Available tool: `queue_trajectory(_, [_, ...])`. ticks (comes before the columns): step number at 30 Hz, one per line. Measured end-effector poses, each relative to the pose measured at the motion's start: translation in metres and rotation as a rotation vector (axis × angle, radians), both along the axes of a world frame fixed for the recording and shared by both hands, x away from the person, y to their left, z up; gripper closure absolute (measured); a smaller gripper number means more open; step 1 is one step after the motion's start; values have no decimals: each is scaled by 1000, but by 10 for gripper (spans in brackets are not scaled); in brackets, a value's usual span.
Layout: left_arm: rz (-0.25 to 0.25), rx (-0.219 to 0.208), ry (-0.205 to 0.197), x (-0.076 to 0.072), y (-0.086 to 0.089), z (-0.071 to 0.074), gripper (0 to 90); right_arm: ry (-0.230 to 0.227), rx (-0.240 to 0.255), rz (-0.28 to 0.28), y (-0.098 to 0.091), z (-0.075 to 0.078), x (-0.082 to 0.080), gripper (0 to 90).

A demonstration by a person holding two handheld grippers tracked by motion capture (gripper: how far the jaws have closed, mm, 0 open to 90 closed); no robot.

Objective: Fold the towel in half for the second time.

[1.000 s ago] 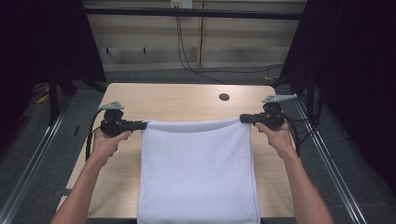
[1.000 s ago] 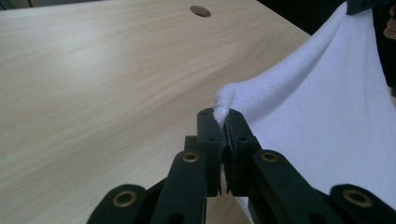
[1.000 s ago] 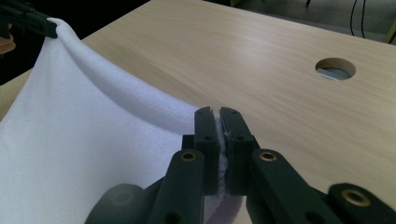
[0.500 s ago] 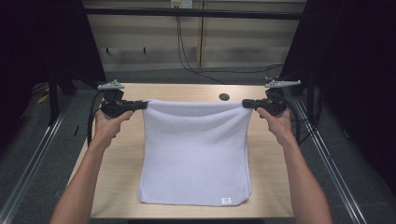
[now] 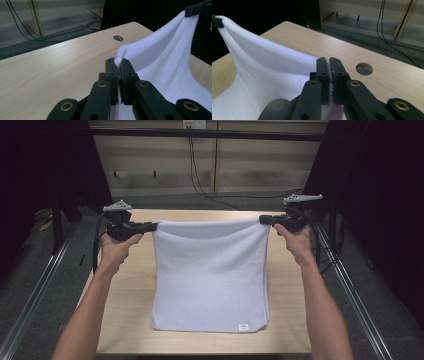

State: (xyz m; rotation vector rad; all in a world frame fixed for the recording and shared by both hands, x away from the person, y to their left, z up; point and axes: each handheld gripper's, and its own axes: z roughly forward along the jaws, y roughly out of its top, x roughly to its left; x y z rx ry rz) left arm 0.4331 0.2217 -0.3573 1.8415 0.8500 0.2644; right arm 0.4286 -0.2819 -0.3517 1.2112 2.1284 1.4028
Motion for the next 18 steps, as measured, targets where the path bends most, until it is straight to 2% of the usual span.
queue_trajectory(3, [-6, -1, -13, -5, 2, 0, 870, -10, -17, 9, 2, 3, -5, 871])
queue_trajectory(7, [-27, -3, -18, -14, 9, -3, 869, -17, -17, 58, -2, -3, -21, 873])
queue_trajectory(8, [-31, 8, -26, -17, 9, -3, 869, -17, -22, 67, -3, -4, -24, 873])
queue_trajectory(12, [-72, 3, -42, -35, 7, -5, 869, -21, -22, 96, -9, -7, -40, 873])
queue_trajectory(15, [-78, -1, -42, -41, 8, -7, 869, -24, -22, 113, -10, -8, -49, 873])
queue_trajectory(17, [-82, -37, -38, -51, 14, -13, 869, -32, -20, 128, -10, -10, -58, 873])
queue_trajectory(18, [-82, -38, -40, -55, 16, -16, 869, -35, -15, 137, -9, -11, -63, 873])
